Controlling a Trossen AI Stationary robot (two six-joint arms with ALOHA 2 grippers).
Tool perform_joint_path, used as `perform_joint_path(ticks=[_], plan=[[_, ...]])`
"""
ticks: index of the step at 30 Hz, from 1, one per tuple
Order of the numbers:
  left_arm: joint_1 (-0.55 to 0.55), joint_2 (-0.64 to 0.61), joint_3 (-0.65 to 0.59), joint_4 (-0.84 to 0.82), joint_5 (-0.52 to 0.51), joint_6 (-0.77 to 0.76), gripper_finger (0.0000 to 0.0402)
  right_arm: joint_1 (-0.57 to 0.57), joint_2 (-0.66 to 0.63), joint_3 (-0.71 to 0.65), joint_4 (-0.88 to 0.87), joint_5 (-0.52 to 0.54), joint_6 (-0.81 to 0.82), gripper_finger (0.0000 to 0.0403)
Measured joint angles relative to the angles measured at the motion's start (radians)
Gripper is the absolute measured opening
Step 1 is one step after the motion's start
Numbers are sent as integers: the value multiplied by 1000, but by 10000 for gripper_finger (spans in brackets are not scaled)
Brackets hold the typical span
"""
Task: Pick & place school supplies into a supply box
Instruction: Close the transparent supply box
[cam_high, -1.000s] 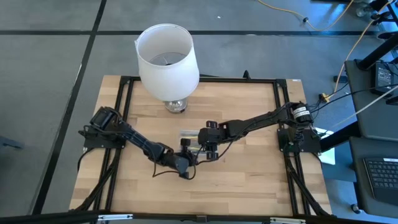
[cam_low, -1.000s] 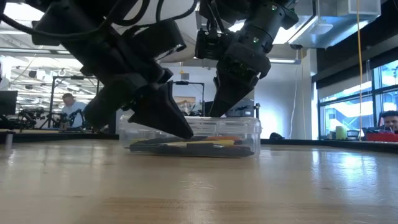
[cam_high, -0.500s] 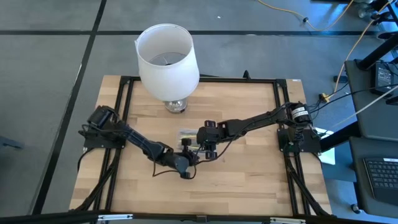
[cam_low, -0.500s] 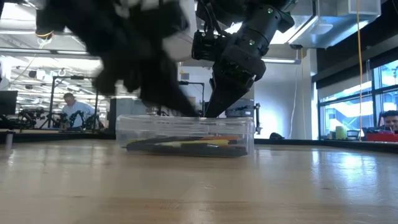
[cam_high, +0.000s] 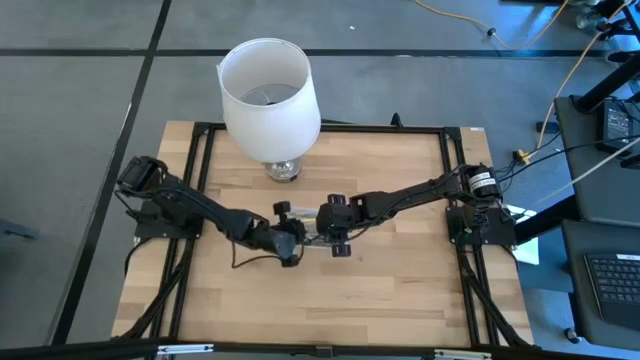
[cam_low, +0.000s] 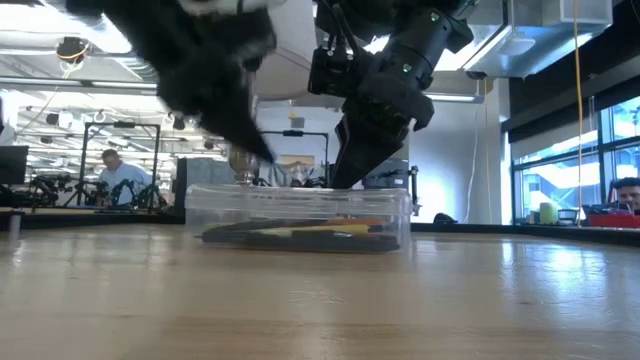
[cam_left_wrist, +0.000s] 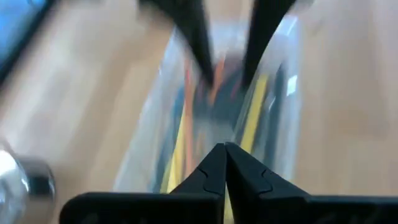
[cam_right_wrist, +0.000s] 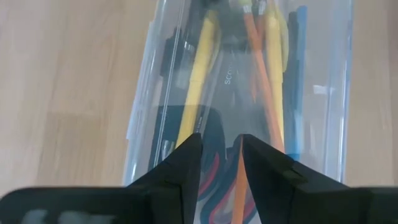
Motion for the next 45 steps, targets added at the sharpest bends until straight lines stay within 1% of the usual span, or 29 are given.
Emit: perform_joint_path(ticks=[3,10,17,25,35,41,45], plan=[[35,25,-21,-39,61,-53,1,1,0,0,0,-6,1,126],[73,33,-21,-56,132,-91,3,1,0,0,0,-8,22,126],[69,34,-21,-56,147,-164,3,2,0,0,-3,-9,23,126],[55,34,-21,-55,159,-207,2,2,0,0,-9,-15,24,126],[51,29,-21,-59,147,-173,4,2,-4,7,-13,-14,31,126],[49,-18,-23,-71,171,-164,4,4,-17,45,-57,-14,31,126],[50,-74,-23,-74,201,-107,1,21,-31,67,-79,-12,37,126]])
